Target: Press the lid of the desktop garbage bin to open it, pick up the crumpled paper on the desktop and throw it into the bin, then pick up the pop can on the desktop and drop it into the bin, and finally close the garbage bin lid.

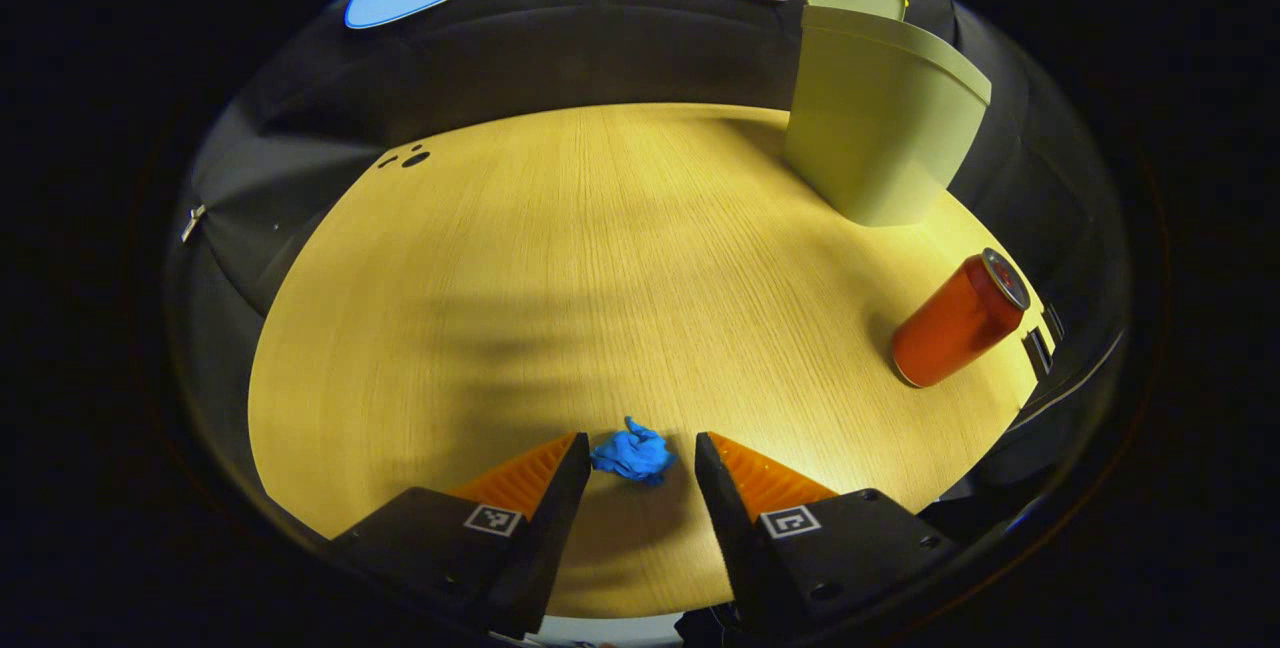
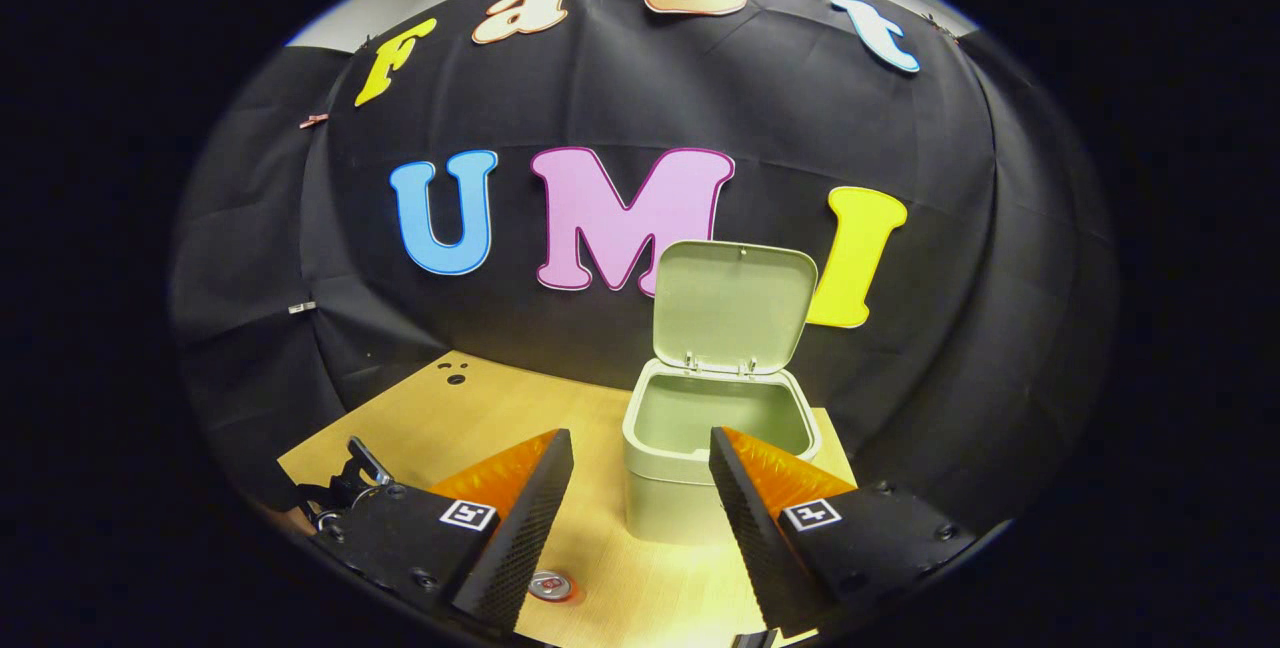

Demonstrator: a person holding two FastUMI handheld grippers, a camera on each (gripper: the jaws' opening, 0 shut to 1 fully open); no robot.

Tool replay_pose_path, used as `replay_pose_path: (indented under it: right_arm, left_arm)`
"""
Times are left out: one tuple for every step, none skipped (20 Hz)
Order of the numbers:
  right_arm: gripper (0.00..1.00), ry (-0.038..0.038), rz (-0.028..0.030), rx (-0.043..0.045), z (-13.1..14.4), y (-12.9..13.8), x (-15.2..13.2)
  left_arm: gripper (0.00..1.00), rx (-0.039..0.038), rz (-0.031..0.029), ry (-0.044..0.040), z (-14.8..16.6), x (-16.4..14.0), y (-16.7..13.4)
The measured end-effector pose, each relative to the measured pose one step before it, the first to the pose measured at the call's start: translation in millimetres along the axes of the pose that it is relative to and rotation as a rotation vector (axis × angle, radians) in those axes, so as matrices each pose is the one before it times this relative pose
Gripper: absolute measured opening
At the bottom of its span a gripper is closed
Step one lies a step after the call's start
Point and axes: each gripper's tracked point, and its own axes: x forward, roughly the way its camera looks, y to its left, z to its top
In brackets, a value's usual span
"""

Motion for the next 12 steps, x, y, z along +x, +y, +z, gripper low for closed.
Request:
replay_pose_path:
  right_arm:
    - [0.88,0.00175,-0.00174,-0.00258,-0.44,-0.7,0.74]
    - [0.88,0.00096,0.00012,-0.00071,-0.05,0.54,-0.41]
    - [0.88,0.00064,-0.00019,0.00046,0.0,0.53,-0.21]
    - [0.89,-0.00026,0.00038,0.0011,-0.01,0.46,1.14]
    - [0.88,0.00081,0.00034,0.00084,-0.34,1.0,1.15]
    - [0.88,-0.00085,0.00047,0.00133,-0.45,-0.49,0.4]
    - [0.88,0.001,0.00116,0.00218,-0.36,0.87,0.93]
    - [0.88,0.00083,0.00208,0.00191,-0.22,0.78,1.92]
    - [0.88,0.0002,0.00091,0.00151,-0.83,0.38,0.37]
    - [0.88,0.00206,0.00113,0.00107,-1.73,-0.41,1.35]
    - [0.88,0.0038,0.00057,0.00182,-1.42,0.08,1.58]
    - [0.88,0.00112,0.00201,0.0032,-0.23,0.84,2.06]
  left_arm:
    - [0.7,0.00107,0.00181,0.00627,-1.68,2.4,0.44]
    - [0.69,0.00189,0.00225,0.0036,0.89,1.62,0.99]
    - [0.64,0.00372,0.0028,0.00314,-0.09,1.96,-0.01]
    - [0.62,0.00282,0.00296,0.003,0.67,0.12,0.9]
    - [0.58,0.00024,0.00448,0.00129,-0.2,-1.08,-0.09]
    - [0.57,-0.00194,0.00707,0.00065,1.27,-0.01,0.29]
    - [0.52,-0.00009,0.01238,0.00463,-0.65,0.51,1.37]
    - [0.48,-0.00248,0.00619,0.00255,0.86,-0.23,1.03]
    - [0.48,-0.00944,-0.00439,-0.00104,1.33,-1.45,-0.27]
    - [0.48,-0.01386,-0.00683,-0.00488,3.49,-2.79,-1.31]
    - [0.47,-0.0147,-0.00907,-0.00922,4.19,-2.29,0.51]
    - [0.47,-0.01228,-0.01034,-0.00971,6.34,-2.34,-0.54]
